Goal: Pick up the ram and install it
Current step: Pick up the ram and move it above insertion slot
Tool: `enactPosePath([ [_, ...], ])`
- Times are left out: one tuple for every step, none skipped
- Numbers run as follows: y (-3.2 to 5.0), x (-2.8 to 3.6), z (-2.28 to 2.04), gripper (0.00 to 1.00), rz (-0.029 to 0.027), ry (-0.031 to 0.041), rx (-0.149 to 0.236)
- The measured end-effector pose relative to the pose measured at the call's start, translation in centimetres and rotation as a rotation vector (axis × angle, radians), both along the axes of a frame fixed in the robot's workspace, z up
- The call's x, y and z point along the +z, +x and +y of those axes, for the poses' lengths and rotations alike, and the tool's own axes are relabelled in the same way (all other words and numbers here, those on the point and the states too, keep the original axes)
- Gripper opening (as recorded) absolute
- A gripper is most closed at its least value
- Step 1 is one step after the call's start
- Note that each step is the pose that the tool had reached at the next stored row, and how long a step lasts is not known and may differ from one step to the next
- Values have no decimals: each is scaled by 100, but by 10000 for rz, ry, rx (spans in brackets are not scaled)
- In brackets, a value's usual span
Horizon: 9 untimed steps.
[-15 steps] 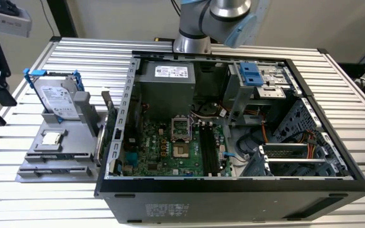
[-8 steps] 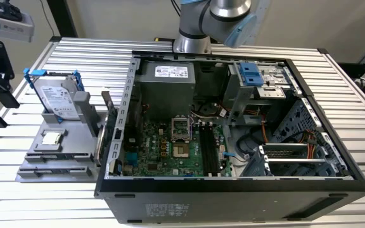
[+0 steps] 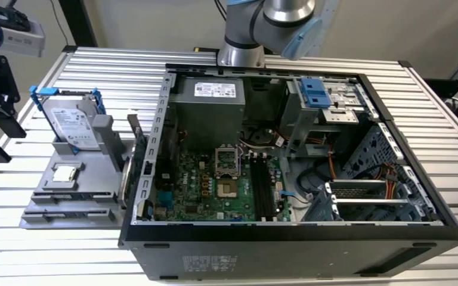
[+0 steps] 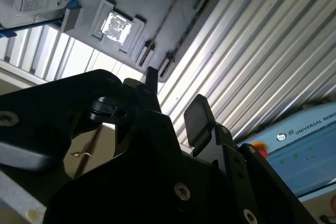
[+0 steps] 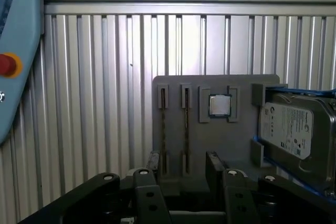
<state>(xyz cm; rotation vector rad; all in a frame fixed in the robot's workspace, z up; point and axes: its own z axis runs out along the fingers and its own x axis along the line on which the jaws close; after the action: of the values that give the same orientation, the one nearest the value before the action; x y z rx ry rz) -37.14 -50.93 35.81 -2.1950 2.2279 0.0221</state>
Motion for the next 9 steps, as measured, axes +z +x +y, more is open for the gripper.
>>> enactPosePath([
  [1,-15,0,100,0,-5,0],
  [2,-30,0,100,0,-9,-2],
  [4,-43,1,100,0,-12,-2],
  [6,-58,1,100,0,-13,-1],
  [10,-73,0,100,1,-16,1],
  [12,-88,0,100,0,-18,2],
  [16,-103,0,100,1,-22,4],
  [18,-117,0,100,0,-22,6],
  [20,-132,0,100,-1,-23,7],
])
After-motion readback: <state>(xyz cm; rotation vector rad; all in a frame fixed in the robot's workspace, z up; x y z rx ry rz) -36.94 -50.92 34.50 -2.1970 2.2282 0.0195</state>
